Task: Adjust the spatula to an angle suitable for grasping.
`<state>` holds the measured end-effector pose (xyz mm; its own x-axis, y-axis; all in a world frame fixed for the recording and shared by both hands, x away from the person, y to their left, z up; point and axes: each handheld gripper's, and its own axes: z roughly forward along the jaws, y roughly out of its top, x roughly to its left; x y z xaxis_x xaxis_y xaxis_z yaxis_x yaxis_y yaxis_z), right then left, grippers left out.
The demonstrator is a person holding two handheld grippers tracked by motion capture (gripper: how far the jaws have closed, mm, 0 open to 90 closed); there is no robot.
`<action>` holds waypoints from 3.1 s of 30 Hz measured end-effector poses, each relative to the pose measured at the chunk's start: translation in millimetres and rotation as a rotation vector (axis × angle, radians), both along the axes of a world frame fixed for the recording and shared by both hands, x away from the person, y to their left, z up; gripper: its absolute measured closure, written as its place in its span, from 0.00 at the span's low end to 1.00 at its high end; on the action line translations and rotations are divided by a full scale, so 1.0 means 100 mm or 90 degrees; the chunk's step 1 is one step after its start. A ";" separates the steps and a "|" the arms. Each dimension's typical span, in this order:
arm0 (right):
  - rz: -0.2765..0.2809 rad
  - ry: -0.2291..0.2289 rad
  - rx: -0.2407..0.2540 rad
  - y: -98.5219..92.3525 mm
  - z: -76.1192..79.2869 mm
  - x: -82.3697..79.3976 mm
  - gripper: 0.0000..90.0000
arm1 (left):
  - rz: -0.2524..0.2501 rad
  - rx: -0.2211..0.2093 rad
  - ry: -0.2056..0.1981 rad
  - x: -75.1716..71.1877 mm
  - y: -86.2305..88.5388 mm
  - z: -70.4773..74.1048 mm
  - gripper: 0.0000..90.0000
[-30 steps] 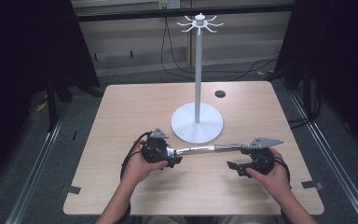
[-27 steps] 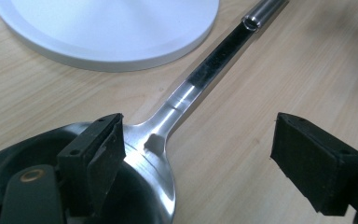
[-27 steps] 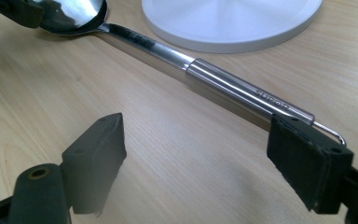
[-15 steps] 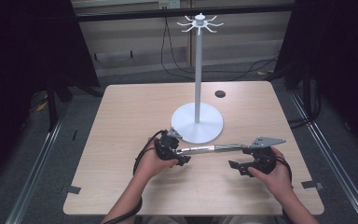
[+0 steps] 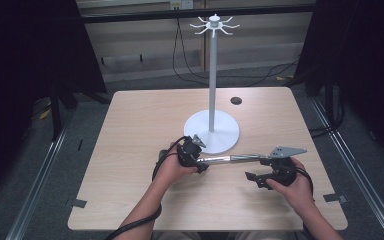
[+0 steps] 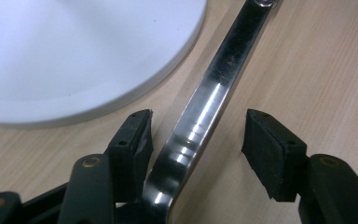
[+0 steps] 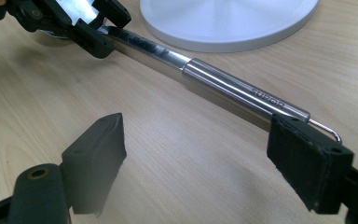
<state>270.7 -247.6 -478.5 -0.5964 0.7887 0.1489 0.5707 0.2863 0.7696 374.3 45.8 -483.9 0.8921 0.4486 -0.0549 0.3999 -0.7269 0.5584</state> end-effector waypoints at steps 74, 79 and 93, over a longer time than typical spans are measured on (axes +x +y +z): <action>0.031 0.046 -0.026 0.01 -0.13 0.01 0.09 | -0.059 -0.158 -0.074 -0.17 0.10 0.76 0.84; 0.030 0.047 -0.027 0.01 -0.14 0.01 0.09 | -0.039 -0.182 -0.084 -0.18 0.17 0.80 0.84; 0.029 0.051 -0.026 0.02 -0.15 0.01 0.09 | -0.007 -0.249 -0.105 -0.18 0.33 0.90 0.84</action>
